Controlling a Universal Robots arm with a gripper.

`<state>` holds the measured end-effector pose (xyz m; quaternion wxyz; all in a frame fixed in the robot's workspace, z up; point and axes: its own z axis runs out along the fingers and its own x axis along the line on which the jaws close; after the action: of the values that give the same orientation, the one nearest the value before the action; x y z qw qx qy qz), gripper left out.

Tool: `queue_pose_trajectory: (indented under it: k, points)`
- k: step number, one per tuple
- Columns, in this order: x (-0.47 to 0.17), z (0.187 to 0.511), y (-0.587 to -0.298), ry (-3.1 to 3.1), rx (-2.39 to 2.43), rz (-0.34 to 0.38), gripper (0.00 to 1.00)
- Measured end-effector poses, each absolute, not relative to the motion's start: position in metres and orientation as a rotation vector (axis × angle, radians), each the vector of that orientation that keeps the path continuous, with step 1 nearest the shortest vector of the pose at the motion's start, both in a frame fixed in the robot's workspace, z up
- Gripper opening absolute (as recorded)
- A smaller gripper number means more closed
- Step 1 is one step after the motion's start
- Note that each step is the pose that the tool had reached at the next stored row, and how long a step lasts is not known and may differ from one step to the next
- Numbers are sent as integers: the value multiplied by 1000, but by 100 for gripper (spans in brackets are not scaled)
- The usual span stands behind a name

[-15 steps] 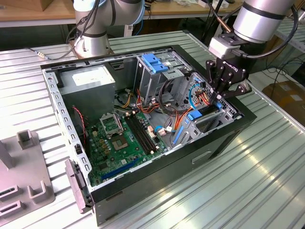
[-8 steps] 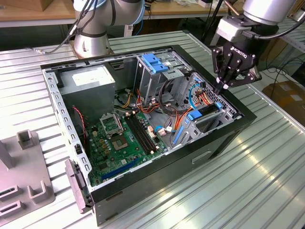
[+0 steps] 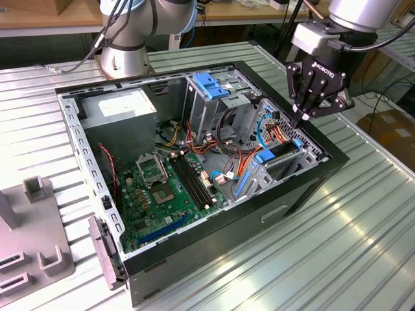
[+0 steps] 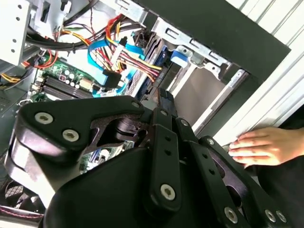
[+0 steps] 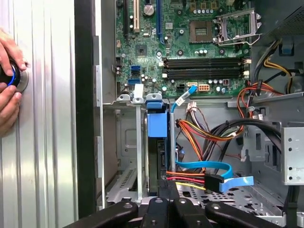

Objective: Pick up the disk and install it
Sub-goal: 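Insert the second disk wire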

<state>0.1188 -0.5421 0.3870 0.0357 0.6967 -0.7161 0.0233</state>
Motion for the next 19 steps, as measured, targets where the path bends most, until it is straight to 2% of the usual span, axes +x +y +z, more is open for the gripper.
queue_pose_trajectory:
  k: [5, 14, 15, 17, 18, 19]
  points:
    - [118, 387, -517, -2200, 2140, 72, 11]
    - [115, 393, -497, -2186, 2128, 95, 11]
    - [115, 392, -496, -2186, 2129, 95, 17]
    - [115, 391, -495, -2186, 2129, 95, 17]
    - [115, 391, -494, -2186, 2129, 95, 24]
    - [115, 390, -494, -2186, 2129, 95, 24]
